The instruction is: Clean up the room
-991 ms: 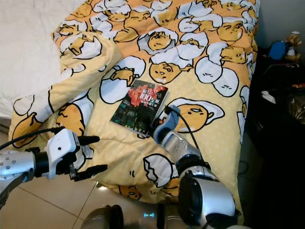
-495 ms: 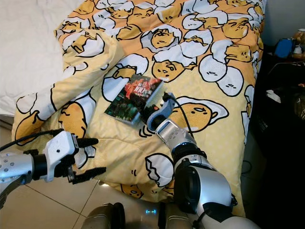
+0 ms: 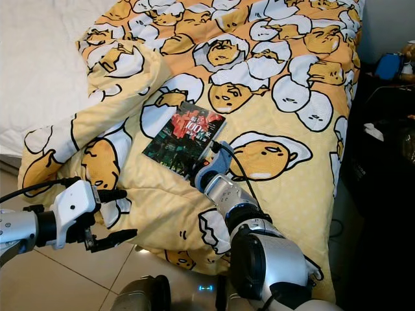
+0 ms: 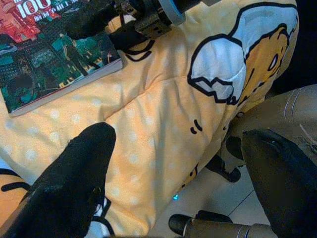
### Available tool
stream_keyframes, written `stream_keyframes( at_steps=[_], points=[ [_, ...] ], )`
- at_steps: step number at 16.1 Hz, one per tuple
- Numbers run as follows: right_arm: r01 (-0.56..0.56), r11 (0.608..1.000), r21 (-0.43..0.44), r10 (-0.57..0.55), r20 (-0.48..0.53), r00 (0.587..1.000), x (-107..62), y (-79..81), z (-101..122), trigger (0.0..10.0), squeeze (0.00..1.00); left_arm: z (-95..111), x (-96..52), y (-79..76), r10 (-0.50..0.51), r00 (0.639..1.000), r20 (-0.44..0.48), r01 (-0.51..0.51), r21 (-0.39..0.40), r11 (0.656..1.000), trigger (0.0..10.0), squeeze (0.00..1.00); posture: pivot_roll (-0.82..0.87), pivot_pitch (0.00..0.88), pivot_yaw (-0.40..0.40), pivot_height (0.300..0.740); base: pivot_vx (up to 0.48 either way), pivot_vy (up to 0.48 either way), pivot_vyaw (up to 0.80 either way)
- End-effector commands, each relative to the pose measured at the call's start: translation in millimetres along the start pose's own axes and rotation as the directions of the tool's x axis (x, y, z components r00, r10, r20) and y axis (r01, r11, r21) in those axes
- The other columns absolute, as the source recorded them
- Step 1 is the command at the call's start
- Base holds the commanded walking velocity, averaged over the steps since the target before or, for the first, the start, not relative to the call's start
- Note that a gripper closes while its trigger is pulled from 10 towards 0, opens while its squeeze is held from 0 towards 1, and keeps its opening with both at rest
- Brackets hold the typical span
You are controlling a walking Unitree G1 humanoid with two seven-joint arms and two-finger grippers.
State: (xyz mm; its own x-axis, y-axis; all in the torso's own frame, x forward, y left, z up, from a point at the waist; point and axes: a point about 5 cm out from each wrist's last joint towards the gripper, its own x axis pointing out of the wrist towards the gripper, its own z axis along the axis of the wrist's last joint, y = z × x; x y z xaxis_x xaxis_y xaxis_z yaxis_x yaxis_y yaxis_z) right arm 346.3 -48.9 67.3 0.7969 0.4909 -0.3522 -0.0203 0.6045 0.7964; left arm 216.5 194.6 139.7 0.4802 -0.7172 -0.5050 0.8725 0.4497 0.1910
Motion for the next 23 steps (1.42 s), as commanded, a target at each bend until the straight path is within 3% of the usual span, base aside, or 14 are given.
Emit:
stream_keyframes(
  at_steps=[1,3,5,10,12,20,23],
  points=[
    [-0.025,0.999,0.048,0.026,-0.032,0.999,2.9,7.0,-9.2,0.0,0.0,-0.2,-4.9,0.3,0.002,1.0,-0.009,-0.002,0.008,1.0,10.0,0.0,0.1,0.218,0.06,0.74,0.0,0.0,0.0],
    [-0.049,0.998,0.051,0.05,-0.022,0.998,3.3,10.0,-6.4,0.0,0.0,-1.6,-6.0,0.9,0.01,1.0,-0.014,-0.01,0.008,1.0,10.0,0.0,0.1,0.215,0.061,0.74,0.0,0.0,0.0],
    [-0.085,0.995,0.061,0.086,-0.011,0.996,3.6,13.7,-3.2,0.0,0.0,-8.4,-13.3,7.8,0.104,0.992,-0.07,-0.102,0.028,0.994,10.0,0.0,0.1,0.211,0.061,0.74,0.0,0.0,0.0],
    [-0.088,0.995,0.051,0.089,-0.018,0.996,3.3,12.6,-4.5,0.0,0.0,-11.3,-15.2,15.8,0.173,0.982,-0.074,-0.171,0.039,0.985,10.0,0.0,0.09,0.207,0.054,0.74,0.0,0.0,0.0],
    [-0.093,0.995,0.048,0.094,-0.021,0.995,3.3,13.0,-4.2,0.0,0.0,-12.7,-16.1,23.4,0.249,0.965,-0.084,-0.245,0.054,0.968,10.0,0.0,0.09,0.204,0.051,0.74,0.0,0.0,0.0],
    [-0.085,0.995,0.045,0.086,-0.025,0.996,2.6,10.5,-5.3,0.0,0.0,-10.2,-12.2,20.7,0.228,0.972,-0.066,-0.225,0.037,0.974,10.0,0.0,0.09,0.202,0.054,0.74,0.0,0.0,0.0],
    [-0.092,0.996,0.021,0.093,-0.017,0.996,1.9,10.0,-0.5,0.0,0.0,-12.2,-8.9,19.9,0.246,0.968,-0.052,-0.245,0.02,0.969,10.0,0.0,0.08,0.156,0.052,0.74,0.0,0.0,0.0]
  ],
)
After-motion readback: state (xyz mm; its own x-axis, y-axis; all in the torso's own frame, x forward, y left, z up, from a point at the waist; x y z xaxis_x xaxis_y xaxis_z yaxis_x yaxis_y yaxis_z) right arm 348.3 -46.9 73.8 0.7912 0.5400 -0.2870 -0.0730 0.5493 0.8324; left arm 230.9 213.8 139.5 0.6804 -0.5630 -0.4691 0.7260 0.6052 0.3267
